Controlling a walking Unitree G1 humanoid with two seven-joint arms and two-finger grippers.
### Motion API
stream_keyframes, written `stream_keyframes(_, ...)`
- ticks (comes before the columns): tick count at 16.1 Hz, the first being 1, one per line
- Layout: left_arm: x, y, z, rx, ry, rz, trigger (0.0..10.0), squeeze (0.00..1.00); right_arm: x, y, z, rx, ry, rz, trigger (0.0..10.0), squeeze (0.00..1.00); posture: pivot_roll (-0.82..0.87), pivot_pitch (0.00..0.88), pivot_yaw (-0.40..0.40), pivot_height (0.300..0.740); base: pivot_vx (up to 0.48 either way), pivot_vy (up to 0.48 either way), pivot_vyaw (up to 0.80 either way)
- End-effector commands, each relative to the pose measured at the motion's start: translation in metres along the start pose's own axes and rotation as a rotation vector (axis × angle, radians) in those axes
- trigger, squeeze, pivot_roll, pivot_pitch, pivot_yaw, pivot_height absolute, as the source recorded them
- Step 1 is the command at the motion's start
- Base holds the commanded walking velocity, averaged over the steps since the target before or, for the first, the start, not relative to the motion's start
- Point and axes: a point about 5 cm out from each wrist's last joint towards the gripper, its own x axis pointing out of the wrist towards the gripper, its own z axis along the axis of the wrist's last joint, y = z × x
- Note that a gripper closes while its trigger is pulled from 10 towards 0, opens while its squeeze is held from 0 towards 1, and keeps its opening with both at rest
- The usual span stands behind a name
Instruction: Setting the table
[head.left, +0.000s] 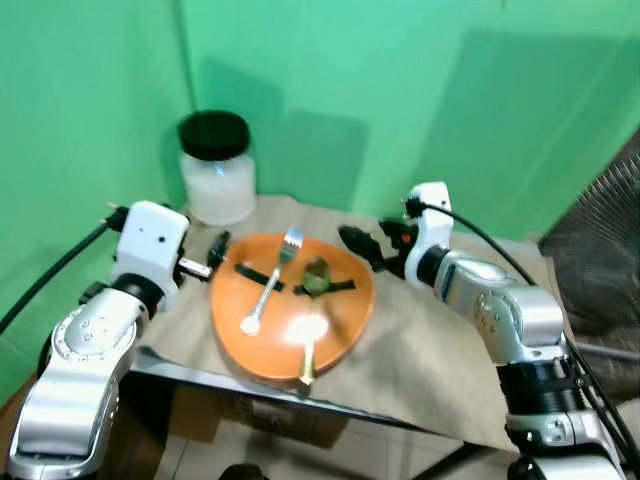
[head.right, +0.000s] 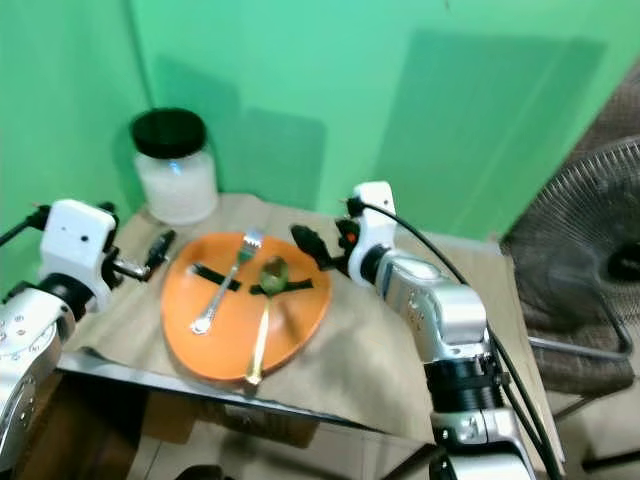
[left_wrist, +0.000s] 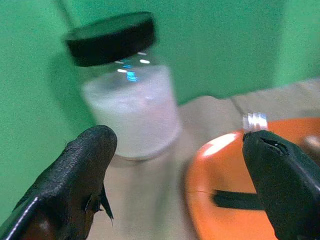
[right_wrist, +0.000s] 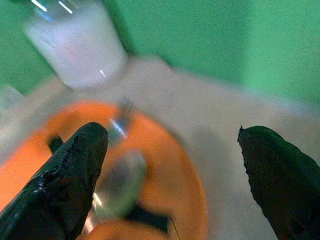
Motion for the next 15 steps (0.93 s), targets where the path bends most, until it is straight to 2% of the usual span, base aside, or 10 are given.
stream_keyframes(1,-0.002,-0.004,-0.001,0.001,0.023,-0.063,10.0,0.00,0.002,-0.007,-0.003,0.084,0.035,-0.021,10.0,0.00,0.21,0.000,-0.079,0.740,0.000,0.000,0.00)
stream_keyframes(2,-0.005,-0.006,-0.007,0.012,0.058,-0.118,10.0,0.00,0.007,-0.009,-0.003,0.142,0.049,-0.034,10.0,0.00,0.21,0.000,-0.076,0.740,0.000,0.000,0.00)
stream_keyframes(3,-0.006,-0.006,-0.010,0.012,0.089,-0.159,10.0,0.00,0.009,-0.008,-0.003,0.163,0.057,-0.015,10.0,0.00,0.21,0.000,-0.076,0.740,0.000,0.000,0.00)
stream_keyframes(4,-0.005,-0.005,-0.011,0.011,0.100,-0.168,10.0,0.00,0.010,-0.008,-0.002,0.165,0.067,-0.016,10.0,0.62,0.21,0.000,-0.074,0.740,0.000,0.000,0.00)
stream_keyframes(5,-0.002,0.003,-0.014,0.012,0.124,-0.154,10.0,0.00,0.012,-0.009,-0.002,0.179,0.087,-0.025,10.0,1.00,0.21,0.000,-0.073,0.740,0.000,0.000,0.00)
stream_keyframes(7,0.002,0.020,-0.023,-0.027,0.171,-0.108,10.0,0.00,0.012,-0.007,0.003,0.213,0.081,0.000,10.0,1.00,0.20,0.000,-0.067,0.740,0.000,0.000,0.00)
stream_keyframes(8,0.004,0.024,-0.026,-0.046,0.182,-0.097,10.0,0.97,0.011,-0.006,0.004,0.215,0.077,0.006,10.0,1.00,0.20,0.000,-0.066,0.740,0.000,0.000,0.00)
stream_keyframes(10,0.015,0.035,-0.033,-0.087,0.207,-0.101,10.0,1.00,0.005,0.000,0.001,0.202,0.055,0.071,10.0,1.00,0.19,0.000,-0.075,0.740,0.000,0.000,0.00)
stream_keyframes(14,0.035,0.044,-0.042,-0.088,0.199,-0.098,10.0,1.00,-0.006,0.003,-0.005,0.174,0.022,0.125,10.0,1.00,0.19,0.000,-0.084,0.740,0.000,0.000,0.00)
stream_keyframes(15,0.041,0.044,-0.044,-0.090,0.191,-0.123,10.0,0.58,-0.011,0.002,-0.007,0.162,0.009,0.120,10.0,1.00,0.18,0.000,-0.084,0.740,0.000,0.000,0.00)
